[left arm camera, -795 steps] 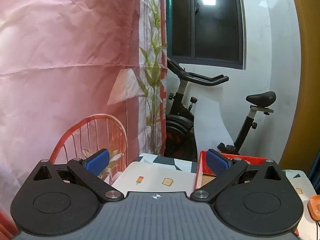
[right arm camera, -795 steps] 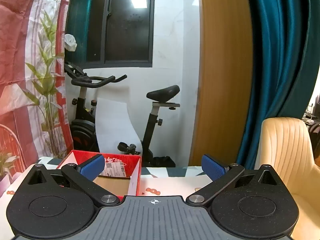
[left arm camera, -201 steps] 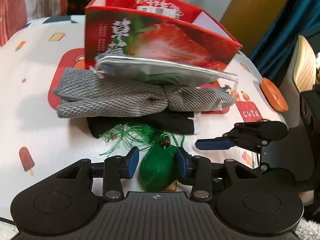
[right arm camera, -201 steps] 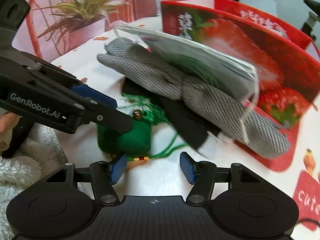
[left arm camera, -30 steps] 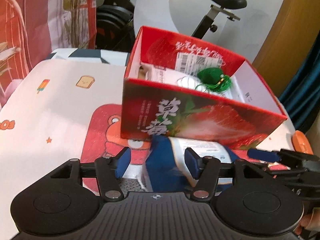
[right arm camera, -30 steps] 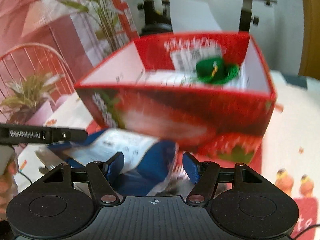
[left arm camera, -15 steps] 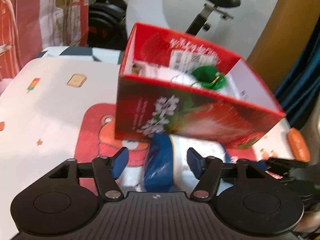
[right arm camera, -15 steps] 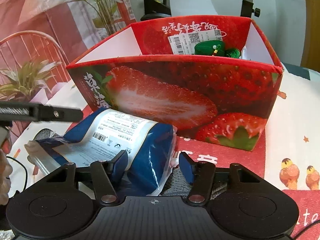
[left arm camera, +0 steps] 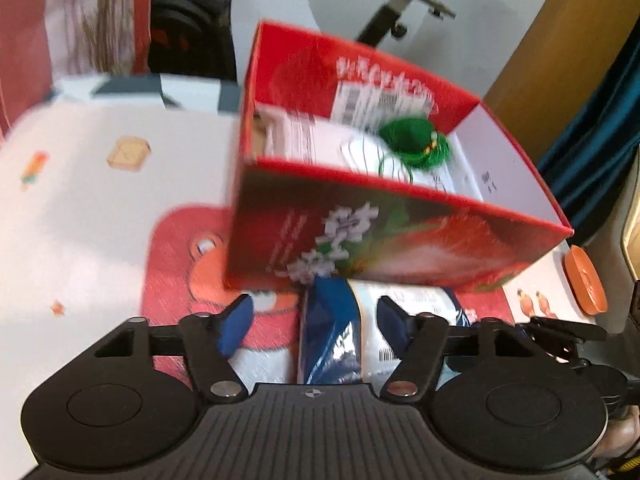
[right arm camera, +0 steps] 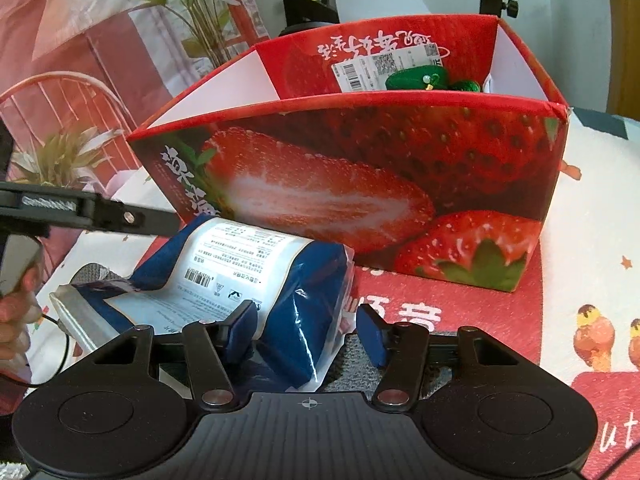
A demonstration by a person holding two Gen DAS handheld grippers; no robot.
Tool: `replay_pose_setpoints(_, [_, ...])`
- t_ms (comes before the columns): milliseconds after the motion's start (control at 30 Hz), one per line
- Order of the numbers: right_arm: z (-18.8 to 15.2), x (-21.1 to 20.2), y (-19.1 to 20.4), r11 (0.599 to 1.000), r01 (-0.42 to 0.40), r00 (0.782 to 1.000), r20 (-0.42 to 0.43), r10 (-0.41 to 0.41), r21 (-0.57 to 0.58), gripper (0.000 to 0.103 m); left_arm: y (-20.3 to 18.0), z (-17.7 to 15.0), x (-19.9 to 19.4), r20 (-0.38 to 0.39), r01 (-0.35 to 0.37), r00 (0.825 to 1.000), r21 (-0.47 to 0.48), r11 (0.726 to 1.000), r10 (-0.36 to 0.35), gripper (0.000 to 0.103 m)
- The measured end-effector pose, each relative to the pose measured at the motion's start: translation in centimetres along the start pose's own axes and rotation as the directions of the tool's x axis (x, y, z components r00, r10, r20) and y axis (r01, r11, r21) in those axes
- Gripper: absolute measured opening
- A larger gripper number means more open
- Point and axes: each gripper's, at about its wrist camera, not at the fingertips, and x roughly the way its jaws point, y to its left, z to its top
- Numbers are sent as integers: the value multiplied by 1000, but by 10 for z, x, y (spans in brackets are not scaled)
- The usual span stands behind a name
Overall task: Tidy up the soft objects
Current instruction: 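Lift the blue-and-white packet with both grippers toward the red box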
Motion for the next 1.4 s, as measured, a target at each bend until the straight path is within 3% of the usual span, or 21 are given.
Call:
replay_pose_setpoints(133, [1,2,-2,1000,-15,1000,-6,15,14,52,0,-5,13,-54,30,998,14,999,-29,56])
replay_pose_setpoints(333, [2,8,-7,998,-41,999,-22,42,46,52,-2,-11,24,-93,69,993,15,998,-67,53])
replay_pose_setpoints(400, [3,9,-8,997,-49,998,-28,51,54,49,-3,-12,24,-90,73,993,22,997,-71,41])
replay_pose_setpoints(433, [4,8,-8,997,-49,998,-31,51,55,42,-6,-11,22,-87,77,993,33,997,-74,39])
replay_pose_setpoints(500, [6,5,-5,998,-49,998,-33,50,35,36,-15,-10,16,-68,62,996,81,995,-57,36])
replay_pose_setpoints(533, [6,5,-3,998,-52,998,-35,53,23,27,-19,-9,12,-59,57,997,98,994,-52,35])
replay_pose_setpoints(1000, [21,-40,35,981,-17,994,101,38,-195,24,-29,-9,-41,75,66,994,123,990,-76,35])
replay_pose_setpoints(1133, [32,-56,45,959,14,988,153,31,-282,23,-29,-4,-57,113,101,987,88,991,-110,35])
replay_pose_setpoints(1267, [47,-69,57,913,47,985,172,26,-405,22,-33,9,-71,152,119,979,107,987,-135,35])
replay_pose_setpoints(1400, [67,-80,65,893,75,975,220,28,-444,21,-36,26,-80,188,120,972,131,984,-144,35])
